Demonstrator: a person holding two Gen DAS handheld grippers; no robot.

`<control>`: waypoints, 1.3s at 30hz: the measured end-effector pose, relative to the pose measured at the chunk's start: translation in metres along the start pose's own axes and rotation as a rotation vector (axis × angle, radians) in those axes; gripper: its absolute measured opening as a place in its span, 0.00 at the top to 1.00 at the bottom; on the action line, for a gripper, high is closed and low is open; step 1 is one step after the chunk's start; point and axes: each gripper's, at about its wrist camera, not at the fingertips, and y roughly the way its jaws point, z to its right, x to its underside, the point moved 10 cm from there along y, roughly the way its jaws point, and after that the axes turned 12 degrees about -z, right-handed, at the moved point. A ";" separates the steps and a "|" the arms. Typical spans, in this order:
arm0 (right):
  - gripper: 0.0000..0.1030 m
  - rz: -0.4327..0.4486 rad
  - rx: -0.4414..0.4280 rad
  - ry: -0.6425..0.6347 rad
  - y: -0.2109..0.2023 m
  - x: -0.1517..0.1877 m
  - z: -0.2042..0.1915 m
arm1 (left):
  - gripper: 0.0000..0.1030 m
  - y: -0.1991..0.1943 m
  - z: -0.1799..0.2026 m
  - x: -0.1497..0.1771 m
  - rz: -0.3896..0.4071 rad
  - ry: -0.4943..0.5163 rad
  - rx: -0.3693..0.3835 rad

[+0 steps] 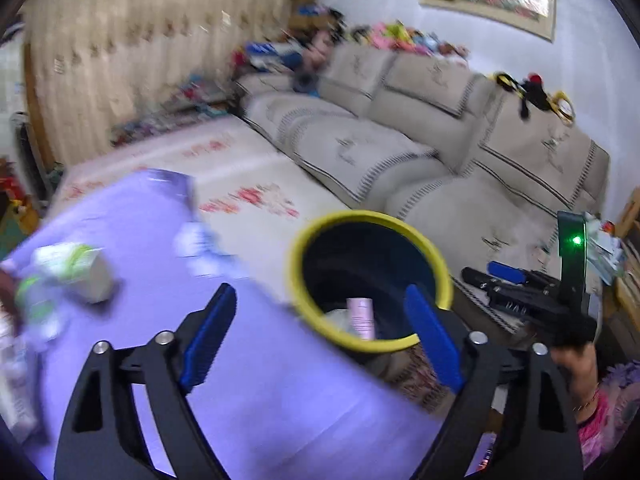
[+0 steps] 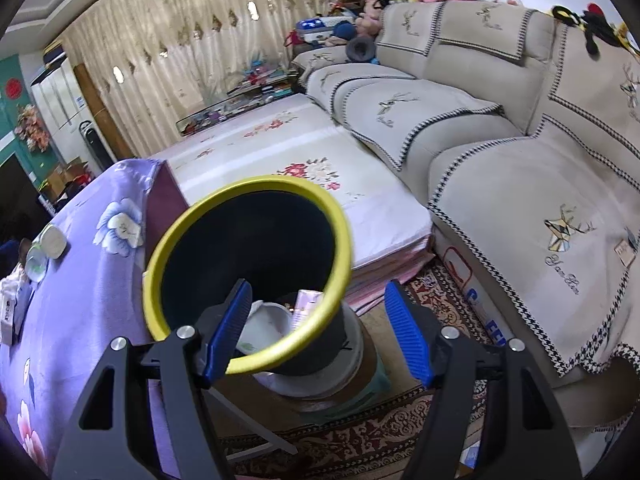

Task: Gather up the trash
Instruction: 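Move the right gripper to the green coconut water bottle while the left gripper withdraws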

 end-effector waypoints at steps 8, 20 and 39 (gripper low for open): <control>0.36 -0.006 -0.016 -0.100 -0.003 -0.002 -0.062 | 0.10 -0.084 -0.130 0.075 0.095 -0.232 -0.157; 0.35 -0.022 -0.066 -0.351 -0.002 -0.017 -0.203 | 0.09 -0.116 -0.291 0.185 0.095 -0.408 -0.400; 0.31 -0.087 -0.244 -0.789 0.068 -0.030 -0.432 | 0.05 -0.130 -0.296 0.189 0.118 -0.455 -0.369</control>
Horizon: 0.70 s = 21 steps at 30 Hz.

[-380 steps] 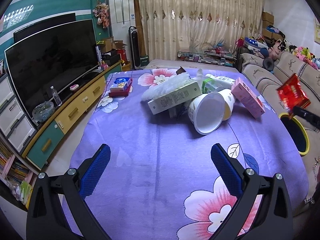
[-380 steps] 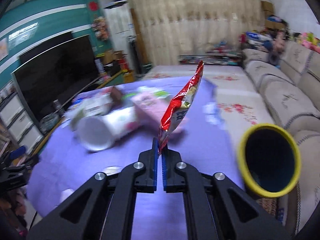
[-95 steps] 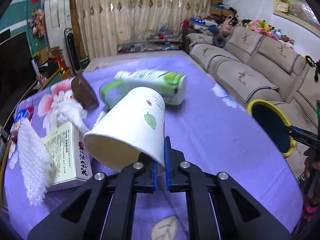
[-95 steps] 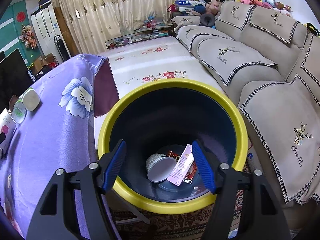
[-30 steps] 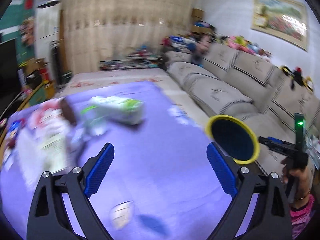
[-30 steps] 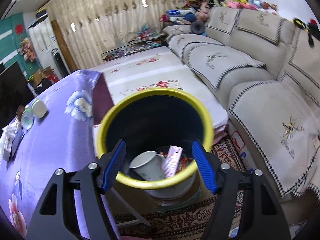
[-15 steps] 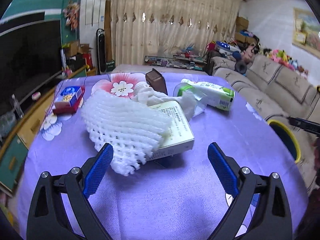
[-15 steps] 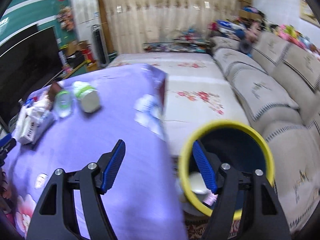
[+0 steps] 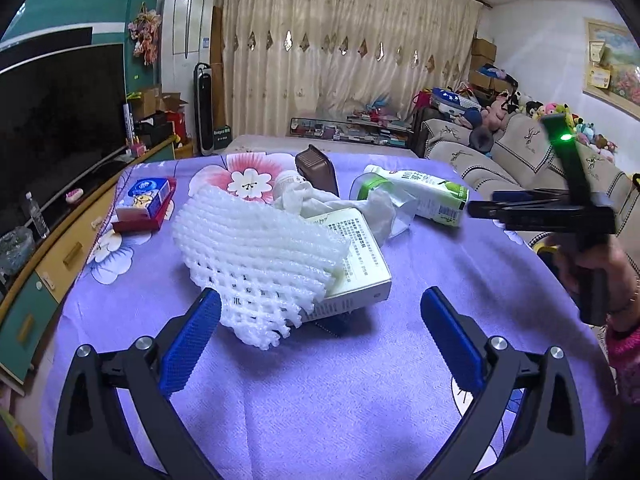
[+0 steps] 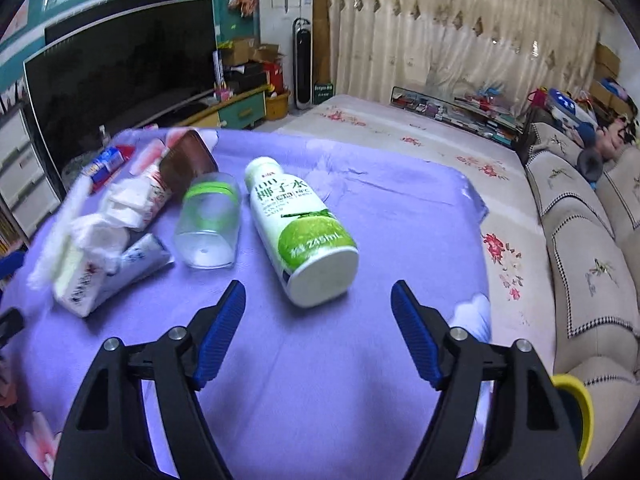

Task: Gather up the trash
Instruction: 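Move the right gripper to the green coconut water bottle while the left gripper withdraws, then grasp the green coconut water bottle with the right gripper and lift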

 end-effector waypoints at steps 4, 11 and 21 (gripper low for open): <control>0.31 -0.001 -0.042 -0.018 0.020 -0.012 -0.007 | 0.05 0.002 0.001 0.002 -0.009 -0.006 0.003; 0.31 -0.014 -0.089 -0.008 0.047 -0.021 -0.004 | 0.05 0.008 0.002 0.002 -0.017 0.004 -0.002; 0.47 0.037 -0.130 -0.025 0.028 -0.016 -0.017 | 0.05 0.012 0.003 0.003 -0.025 0.002 -0.004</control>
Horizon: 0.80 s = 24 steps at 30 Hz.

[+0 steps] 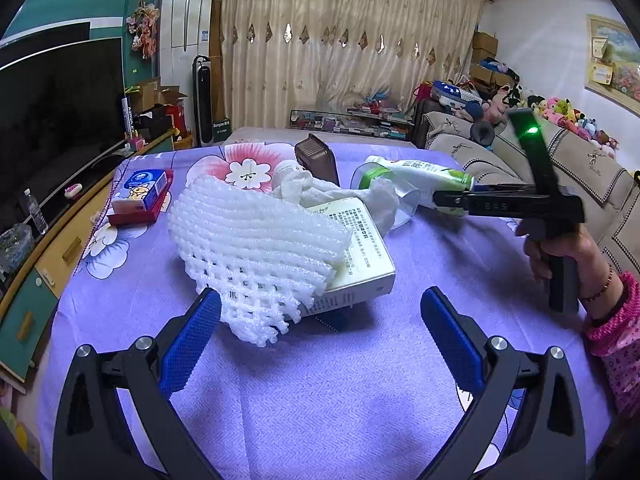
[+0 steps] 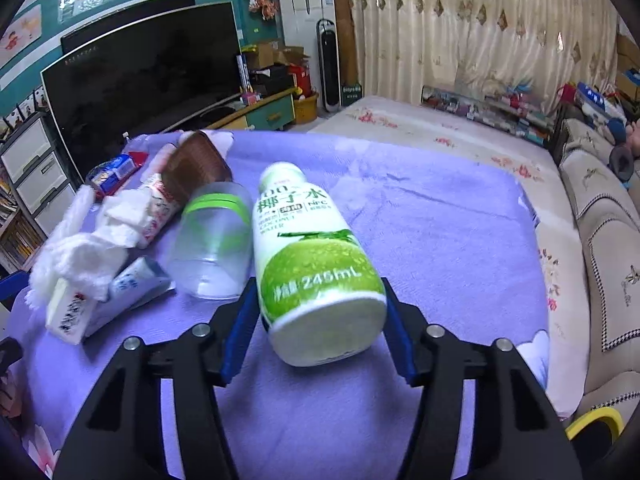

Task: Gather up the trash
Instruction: 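Grasp the green coconut water bottle with the right gripper and lift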

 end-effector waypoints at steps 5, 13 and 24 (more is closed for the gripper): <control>0.48 0.063 0.012 0.007 -0.041 0.008 -0.009 | 0.05 0.002 0.001 0.001 -0.005 0.002 0.002; 0.50 0.149 0.028 0.046 -0.108 0.037 -0.018 | 0.05 0.002 0.005 0.002 -0.003 0.016 0.000; 0.51 0.184 0.034 0.148 -0.163 0.085 0.000 | 0.05 0.001 0.011 0.003 -0.002 0.035 0.008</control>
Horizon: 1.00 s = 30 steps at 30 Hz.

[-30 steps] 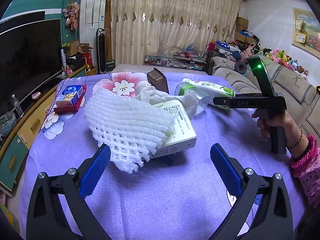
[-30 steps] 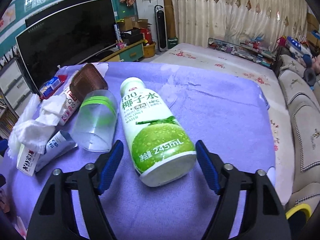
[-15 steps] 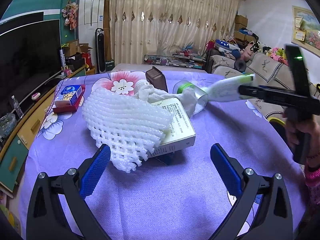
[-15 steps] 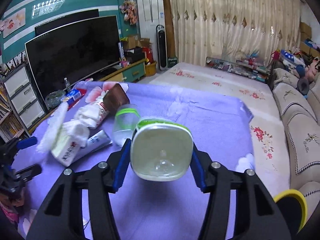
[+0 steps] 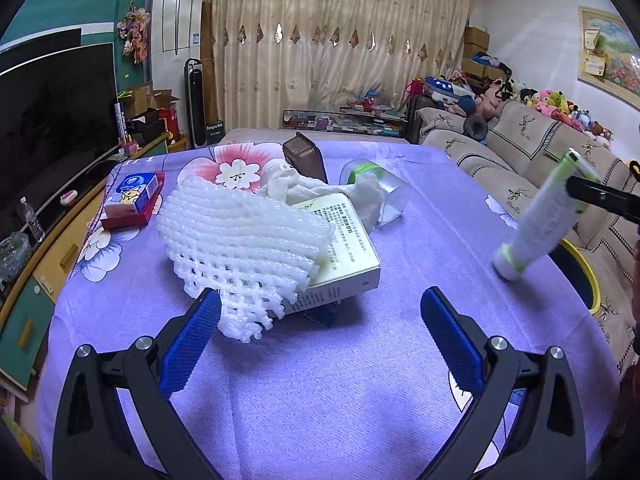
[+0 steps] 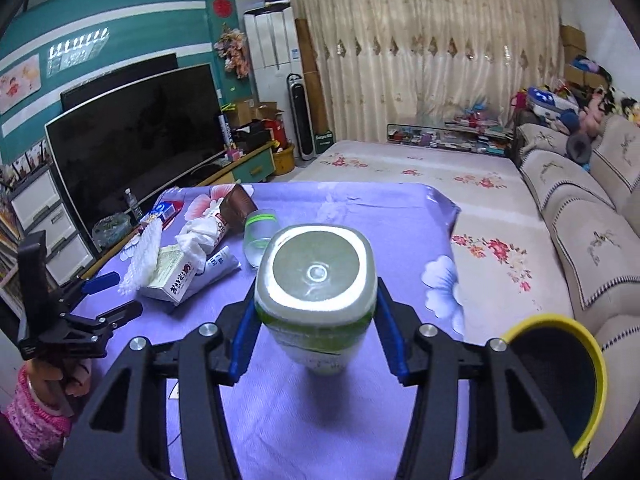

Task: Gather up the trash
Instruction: 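Grasp the green coconut water bottle with the right gripper and lift, then carry the bottle over the yellow bin and open the right gripper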

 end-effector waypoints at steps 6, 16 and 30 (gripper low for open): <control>0.52 0.055 0.067 0.097 -0.042 0.008 0.042 | 0.05 -0.001 0.003 0.001 -0.001 0.009 -0.001; 0.51 0.038 0.385 0.296 -0.055 0.051 0.169 | 0.05 0.000 0.009 0.002 0.000 0.031 -0.002; 0.46 -0.072 0.410 0.425 -0.013 0.108 0.217 | 0.05 0.003 0.027 0.003 -0.005 0.094 0.000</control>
